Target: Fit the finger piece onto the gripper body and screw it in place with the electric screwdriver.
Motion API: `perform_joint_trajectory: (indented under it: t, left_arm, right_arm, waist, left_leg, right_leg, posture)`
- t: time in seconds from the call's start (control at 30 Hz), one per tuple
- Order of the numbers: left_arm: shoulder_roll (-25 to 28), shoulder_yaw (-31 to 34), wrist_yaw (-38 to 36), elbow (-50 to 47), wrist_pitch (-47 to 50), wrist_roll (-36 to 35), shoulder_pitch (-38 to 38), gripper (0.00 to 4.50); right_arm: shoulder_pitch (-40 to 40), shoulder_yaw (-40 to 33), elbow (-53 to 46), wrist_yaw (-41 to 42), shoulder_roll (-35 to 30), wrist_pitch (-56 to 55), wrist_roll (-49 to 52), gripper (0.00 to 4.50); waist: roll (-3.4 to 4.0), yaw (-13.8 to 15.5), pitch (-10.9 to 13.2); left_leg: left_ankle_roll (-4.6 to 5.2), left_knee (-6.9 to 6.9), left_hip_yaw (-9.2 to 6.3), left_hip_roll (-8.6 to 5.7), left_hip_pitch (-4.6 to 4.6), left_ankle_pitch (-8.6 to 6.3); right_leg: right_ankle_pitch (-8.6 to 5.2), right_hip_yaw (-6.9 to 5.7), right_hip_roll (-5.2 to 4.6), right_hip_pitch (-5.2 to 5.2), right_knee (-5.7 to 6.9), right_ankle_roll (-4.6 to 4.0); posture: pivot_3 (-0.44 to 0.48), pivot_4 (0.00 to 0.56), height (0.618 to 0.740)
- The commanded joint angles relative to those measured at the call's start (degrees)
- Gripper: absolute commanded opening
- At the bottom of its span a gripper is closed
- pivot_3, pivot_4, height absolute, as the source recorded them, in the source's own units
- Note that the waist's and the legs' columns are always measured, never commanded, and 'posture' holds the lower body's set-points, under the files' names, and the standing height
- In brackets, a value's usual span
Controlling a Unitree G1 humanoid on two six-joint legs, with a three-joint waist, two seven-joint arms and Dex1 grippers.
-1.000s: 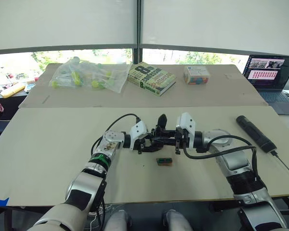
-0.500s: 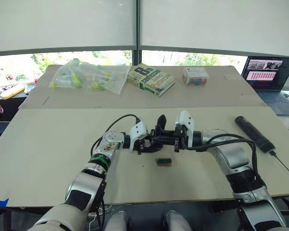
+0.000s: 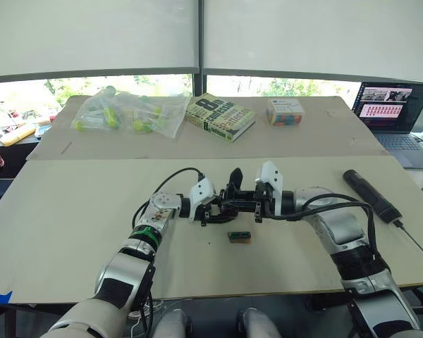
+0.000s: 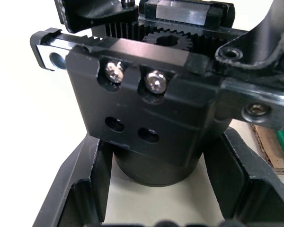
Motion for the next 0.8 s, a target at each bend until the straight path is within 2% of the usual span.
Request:
perform_joint_trajectory:
  t: [0.03, 0.8]
  left_arm:
    - [-0.7, -0.9, -1.7, -0.5, 0.3, 0.4, 1.0, 2.29]
    - [-0.9, -0.7, -1.2, -0.3, 0.2, 0.4, 0.9, 2.29]
  right_arm:
    - [1.8, 1.5, 3.9, -0.9, -2.6, 7.2, -2.2, 0.41]
    - [0.1, 1.3, 1.3, -0.7, -2.0, 5.1, -1.6, 0.41]
  waist:
    - [0.01, 0.0, 0.0]
    - [0.00, 0.0, -0.2]
  left_leg:
    - [0.00, -0.01, 0.00, 0.00, 0.00, 0.00]
    - [0.02, -0.07, 0.00, 0.00, -0.03, -0.02]
  right_leg:
    - [0.00, 0.00, 0.00, 0.00, 0.00, 0.00]
    - [-0.01, -0.01, -0.03, -0.03, -0.07, 0.00]
  posture:
    - [0.000, 0.150, 0.740]
    - [0.000, 0.150, 0.740]
